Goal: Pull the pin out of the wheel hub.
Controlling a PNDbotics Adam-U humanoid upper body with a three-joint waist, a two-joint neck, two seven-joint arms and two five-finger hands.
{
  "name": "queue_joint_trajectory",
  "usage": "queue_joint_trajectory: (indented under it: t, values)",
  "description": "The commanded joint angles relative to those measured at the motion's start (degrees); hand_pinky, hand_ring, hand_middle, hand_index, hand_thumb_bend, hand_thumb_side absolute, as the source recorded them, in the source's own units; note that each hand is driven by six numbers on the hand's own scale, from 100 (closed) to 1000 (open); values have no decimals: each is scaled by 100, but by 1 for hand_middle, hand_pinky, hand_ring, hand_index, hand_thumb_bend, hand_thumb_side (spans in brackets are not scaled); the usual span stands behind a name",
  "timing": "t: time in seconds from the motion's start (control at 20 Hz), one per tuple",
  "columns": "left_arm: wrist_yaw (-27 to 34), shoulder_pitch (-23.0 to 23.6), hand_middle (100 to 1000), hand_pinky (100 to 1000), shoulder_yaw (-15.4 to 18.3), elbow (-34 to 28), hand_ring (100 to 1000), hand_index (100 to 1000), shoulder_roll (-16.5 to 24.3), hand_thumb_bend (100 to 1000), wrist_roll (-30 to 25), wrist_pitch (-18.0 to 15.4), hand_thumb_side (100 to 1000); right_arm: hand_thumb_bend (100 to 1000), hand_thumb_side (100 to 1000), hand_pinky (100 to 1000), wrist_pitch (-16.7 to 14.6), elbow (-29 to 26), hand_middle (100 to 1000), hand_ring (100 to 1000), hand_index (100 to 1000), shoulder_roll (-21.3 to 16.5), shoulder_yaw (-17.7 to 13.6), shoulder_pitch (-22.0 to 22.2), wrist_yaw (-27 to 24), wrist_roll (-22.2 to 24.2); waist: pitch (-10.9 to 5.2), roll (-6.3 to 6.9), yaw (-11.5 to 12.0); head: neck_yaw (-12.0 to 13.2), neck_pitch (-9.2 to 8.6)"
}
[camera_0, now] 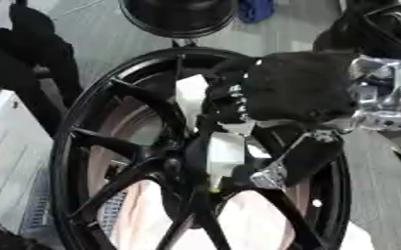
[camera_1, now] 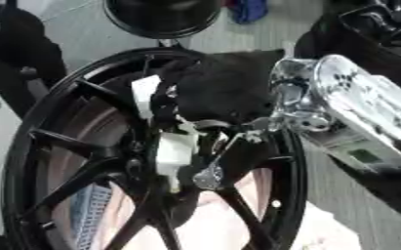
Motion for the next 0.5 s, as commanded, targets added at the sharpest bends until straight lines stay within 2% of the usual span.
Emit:
queue_joint_trajectory:
  t: [0.05,0.2,0.25,0.45,0.5]
  values:
    - [10,-67,706,880,32,-93,573,691,138,100,-1,24,527,274,677,1000,97,-51,759,900,860,-88,-89,-68,-59,30,-90,39,10,21,-66]
    - [13,-65,706,881,30,-93,574,691,132,100,-8,22,531,255,670,1000,182,-51,698,885,844,-78,-113,-52,11,87,-82,25,9,31,-56]
    - [14,-64,706,881,31,-93,575,691,129,100,-9,22,533,223,630,1000,221,-51,666,877,837,-72,-122,-43,35,89,-82,22,9,33,-50]
    - [12,-61,706,883,31,-93,578,690,120,100,-12,24,534,186,550,1000,346,-51,624,867,829,-57,-130,-13,46,72,-90,15,2,46,-37]
    - [10,-62,706,883,31,-93,578,690,119,100,-13,22,533,215,515,1000,364,-51,620,866,828,-58,-129,0,36,68,-93,16,2,48,-35]
